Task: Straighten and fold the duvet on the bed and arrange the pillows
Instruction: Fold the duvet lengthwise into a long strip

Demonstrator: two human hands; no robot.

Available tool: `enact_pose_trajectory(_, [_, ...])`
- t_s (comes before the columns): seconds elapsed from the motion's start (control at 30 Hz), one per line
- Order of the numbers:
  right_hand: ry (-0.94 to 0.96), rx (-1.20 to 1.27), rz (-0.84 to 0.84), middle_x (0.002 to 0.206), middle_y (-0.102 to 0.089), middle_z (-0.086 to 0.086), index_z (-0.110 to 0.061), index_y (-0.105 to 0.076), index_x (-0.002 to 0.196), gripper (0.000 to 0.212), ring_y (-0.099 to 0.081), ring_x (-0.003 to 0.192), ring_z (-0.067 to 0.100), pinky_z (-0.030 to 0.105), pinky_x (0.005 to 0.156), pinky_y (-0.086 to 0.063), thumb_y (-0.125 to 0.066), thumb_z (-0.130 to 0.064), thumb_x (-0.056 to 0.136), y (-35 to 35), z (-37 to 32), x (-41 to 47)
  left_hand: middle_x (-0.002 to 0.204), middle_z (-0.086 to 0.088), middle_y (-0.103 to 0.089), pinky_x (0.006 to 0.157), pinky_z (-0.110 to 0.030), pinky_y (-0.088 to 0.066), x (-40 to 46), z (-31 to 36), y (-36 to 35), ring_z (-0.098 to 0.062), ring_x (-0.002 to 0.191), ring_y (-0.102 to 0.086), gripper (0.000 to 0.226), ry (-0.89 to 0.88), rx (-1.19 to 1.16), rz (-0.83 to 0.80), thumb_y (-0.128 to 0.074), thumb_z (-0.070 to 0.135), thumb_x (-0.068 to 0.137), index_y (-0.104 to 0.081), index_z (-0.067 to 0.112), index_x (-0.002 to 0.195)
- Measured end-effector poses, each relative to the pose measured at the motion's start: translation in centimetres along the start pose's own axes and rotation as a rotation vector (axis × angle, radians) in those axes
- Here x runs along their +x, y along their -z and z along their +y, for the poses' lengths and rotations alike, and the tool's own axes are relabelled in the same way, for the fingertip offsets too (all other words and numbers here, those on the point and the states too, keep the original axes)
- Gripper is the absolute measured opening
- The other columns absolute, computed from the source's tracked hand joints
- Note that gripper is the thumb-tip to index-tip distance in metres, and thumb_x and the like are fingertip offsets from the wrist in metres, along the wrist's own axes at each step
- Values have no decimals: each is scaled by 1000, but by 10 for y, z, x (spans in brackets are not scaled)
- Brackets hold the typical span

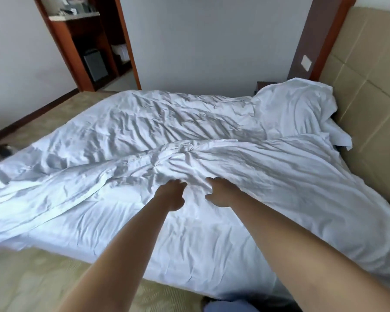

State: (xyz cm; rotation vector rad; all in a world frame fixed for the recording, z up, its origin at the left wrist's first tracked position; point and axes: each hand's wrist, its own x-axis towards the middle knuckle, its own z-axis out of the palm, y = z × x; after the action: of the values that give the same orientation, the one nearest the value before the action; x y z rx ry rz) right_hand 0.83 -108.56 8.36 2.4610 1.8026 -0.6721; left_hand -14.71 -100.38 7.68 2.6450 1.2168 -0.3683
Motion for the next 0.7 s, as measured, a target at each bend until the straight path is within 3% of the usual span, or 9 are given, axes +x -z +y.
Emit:
enact_pose_trajectory(0.23, [133,20,-89,153,-29,9,-18,-19,151,67,-33,137,28,41,109,-33,-48,-38,94,-35,-103,96,146,-2,-34,103,-40,-40,12,-133,-16,-22,133,-36,59,174,-28,-79,-46,11,88,-32,22,145])
enact_pose_trajectory(0.43, [190,121,-154,142,-41,9,-19,-25,147,63,-39,132,29,39,106,-37,-51,-34,92,-62,-197,199,157,-2,-15,102,-45,-41,47,-243,-14,-24,137,-32,66,273,12,-194,-44,9,88,-23,24,149])
enact_pose_trajectory(0.7, [124,162,-233,139,-43,14,-18,-26,146,61,-44,127,32,40,102,-40,-50,-37,93,-69,-307,284,142,-2,-35,99,-43,-43,62,-375,-12,-23,129,-41,61,295,-45,-252,-44,8,86,-30,21,144])
